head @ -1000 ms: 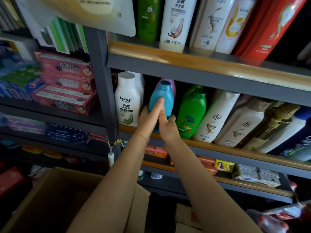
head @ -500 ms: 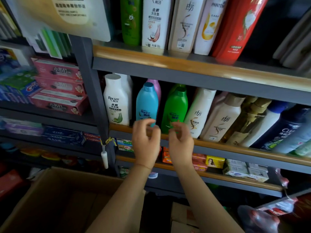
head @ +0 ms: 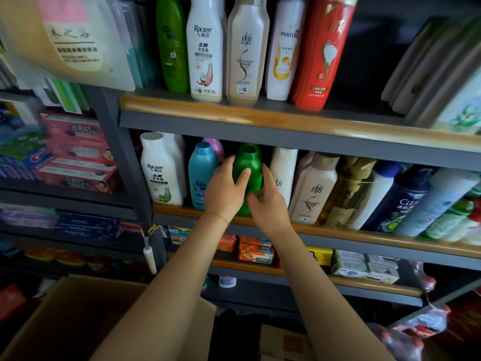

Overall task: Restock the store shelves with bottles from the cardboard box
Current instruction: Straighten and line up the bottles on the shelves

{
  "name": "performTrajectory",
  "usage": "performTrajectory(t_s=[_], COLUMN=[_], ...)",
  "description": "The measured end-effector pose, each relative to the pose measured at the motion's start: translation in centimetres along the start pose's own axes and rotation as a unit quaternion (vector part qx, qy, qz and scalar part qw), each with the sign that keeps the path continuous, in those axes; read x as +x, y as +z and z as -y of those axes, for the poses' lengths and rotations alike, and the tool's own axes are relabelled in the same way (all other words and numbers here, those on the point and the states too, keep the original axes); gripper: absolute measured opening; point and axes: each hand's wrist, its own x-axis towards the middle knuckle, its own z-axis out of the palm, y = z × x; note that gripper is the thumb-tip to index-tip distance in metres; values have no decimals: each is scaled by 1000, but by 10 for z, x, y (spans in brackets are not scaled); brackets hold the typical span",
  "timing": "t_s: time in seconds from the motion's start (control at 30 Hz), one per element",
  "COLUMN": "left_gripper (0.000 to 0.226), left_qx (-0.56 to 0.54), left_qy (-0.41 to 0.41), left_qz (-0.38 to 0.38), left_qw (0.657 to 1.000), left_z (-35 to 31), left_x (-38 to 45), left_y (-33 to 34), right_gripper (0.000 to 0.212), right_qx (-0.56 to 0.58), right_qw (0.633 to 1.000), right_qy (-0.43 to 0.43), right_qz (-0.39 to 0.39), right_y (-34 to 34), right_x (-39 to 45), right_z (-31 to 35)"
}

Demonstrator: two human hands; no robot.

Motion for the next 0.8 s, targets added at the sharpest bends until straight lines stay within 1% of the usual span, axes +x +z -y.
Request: performTrajectory(t_s=[0.1, 0.17, 0.27, 0.3, 0.33, 0.37, 0.4, 0.43, 0.5, 0.57, 0.63, 0.67, 0.7, 0.73, 0.8], left_gripper=[52, 53, 52, 47, 38, 29, 24, 26, 28, 20, 17, 20, 23, 26, 26], left_qx=[13, 23, 20, 17, 9, -7, -28, -47, -83, -121, -174, -199, -221, -242, -258], left_qy=[-1, -3, 3, 13, 35, 69, 107, 141, 185, 204, 206, 187, 154, 112, 40], left_qz=[-18, -13, -21, -45, -86, -135, -177, -208, -227, -213, -167, -133, -91, -45, 25], left_qw=[1000, 1000, 1000, 999, 996, 988, 978, 967, 953, 948, 948, 953, 959, 963, 965], left_z=[-1, -1, -6, -10, -15, -24, -35, -49, -82, -116, -150, -165, -180, -192, -211], left_x=[0, 0, -3, -7, -13, -19, -24, -27, -21, -4, 16, 28, 37, 47, 66], left_y=[2, 2, -4, -7, -10, -15, -20, -26, -35, -40, -41, -40, -40, -38, -33], right_gripper=[73, 72, 65, 59, 49, 39, 30, 25, 25, 24, 19, 15, 16, 30, 70], right_qx=[-1, -2, -4, 4, 19, 41, 69, 99, 151, 180, 181, 170, 154, 139, 120], right_qw=[1000, 1000, 1000, 999, 998, 994, 989, 981, 963, 944, 930, 930, 936, 947, 971], right_qy=[0, -2, -26, -38, -53, -71, -91, -109, -138, -166, -191, -195, -187, -171, -126], right_qz=[4, 4, -11, -24, -42, -66, -95, -125, -175, -219, -255, -261, -255, -235, -165], right_y=[1, 0, -5, -10, -16, -24, -33, -44, -68, -96, -122, -135, -147, -158, -178], right_x=[4, 6, 2, -1, -3, -6, -8, -8, -4, 6, 21, 32, 44, 56, 80], right_z=[-3, -3, 2, 5, 10, 16, 25, 36, 57, 76, 92, 97, 102, 108, 115])
